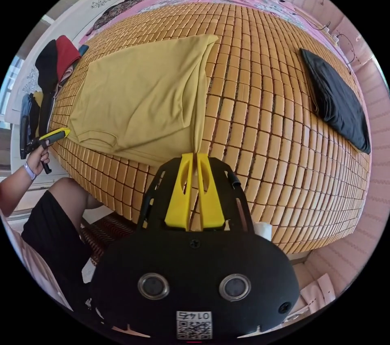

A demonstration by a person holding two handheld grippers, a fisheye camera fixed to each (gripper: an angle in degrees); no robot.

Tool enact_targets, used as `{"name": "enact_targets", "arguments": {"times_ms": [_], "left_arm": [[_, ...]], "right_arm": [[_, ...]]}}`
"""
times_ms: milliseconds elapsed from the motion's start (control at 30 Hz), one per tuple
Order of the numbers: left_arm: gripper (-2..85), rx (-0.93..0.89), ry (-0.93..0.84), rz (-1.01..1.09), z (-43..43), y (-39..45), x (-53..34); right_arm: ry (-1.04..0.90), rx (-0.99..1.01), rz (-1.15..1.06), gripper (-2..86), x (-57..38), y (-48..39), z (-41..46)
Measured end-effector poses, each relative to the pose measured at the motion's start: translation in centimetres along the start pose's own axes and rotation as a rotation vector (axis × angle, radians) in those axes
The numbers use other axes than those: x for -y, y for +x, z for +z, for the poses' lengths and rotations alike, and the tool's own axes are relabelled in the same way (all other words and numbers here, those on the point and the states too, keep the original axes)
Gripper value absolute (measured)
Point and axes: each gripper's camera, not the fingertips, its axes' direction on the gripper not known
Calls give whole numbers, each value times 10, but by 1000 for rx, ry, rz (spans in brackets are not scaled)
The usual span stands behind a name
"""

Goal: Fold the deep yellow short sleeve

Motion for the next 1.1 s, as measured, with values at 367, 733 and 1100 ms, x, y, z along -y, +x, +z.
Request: {"name": "enact_targets", "arguments": {"times_ms": [367,733,1100], "left_arm": [[-8,-16,108,104,22,-9,-40],[-9,-41,224,-36,25,-30,-112],[-9,-140,518,-105,-11,-23,-192]], "right_arm": [[170,-41,36,-8,-36,-41,5],[284,66,120,-5,-94,-83,-17],[268,-56,-28,-2,-140,-168,-42]]}}
